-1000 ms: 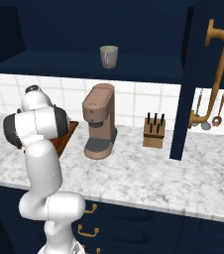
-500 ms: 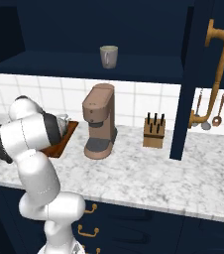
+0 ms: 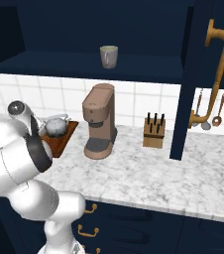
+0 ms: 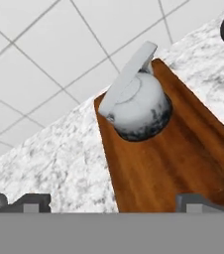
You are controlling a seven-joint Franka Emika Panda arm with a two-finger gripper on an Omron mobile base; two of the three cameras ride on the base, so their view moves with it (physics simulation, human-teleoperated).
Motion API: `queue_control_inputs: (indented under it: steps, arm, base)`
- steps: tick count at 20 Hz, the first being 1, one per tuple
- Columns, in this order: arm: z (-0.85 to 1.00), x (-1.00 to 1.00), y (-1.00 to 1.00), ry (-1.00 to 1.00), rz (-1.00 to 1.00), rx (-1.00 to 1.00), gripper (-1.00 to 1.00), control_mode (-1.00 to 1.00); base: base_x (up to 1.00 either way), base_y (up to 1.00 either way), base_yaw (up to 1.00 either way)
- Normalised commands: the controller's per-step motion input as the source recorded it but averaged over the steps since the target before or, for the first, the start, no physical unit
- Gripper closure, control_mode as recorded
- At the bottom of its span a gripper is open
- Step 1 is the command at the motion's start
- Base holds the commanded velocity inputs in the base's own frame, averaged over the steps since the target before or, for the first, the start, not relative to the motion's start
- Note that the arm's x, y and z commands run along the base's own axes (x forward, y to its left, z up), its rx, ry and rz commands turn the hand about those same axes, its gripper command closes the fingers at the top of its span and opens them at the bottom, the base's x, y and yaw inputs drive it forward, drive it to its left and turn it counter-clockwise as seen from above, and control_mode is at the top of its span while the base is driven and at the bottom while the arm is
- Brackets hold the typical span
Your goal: Pick the kettle from the counter and place it on the tray. Then pick the mug from the cabinet and place it on the tray. Then close the cabinet doors.
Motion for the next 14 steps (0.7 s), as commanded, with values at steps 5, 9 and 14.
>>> queue_control_inputs:
  steps: [5, 9, 14]
  arm:
    - [0.67, -0.42, -0.27, 0.0, 0.06, -0.1, -1.0, -1.0]
    - [0.63, -0.4, -0.27, 0.0, 0.06, -0.18, -1.0, -1.0]
    - [0.67, -0.36, -0.2, 0.0, 0.03, -0.19, -1.0, -1.0]
  base:
    - [0.0, 0.0, 0.0]
    - [0.0, 0.0, 0.0]
    - [0.0, 0.0, 0.0]
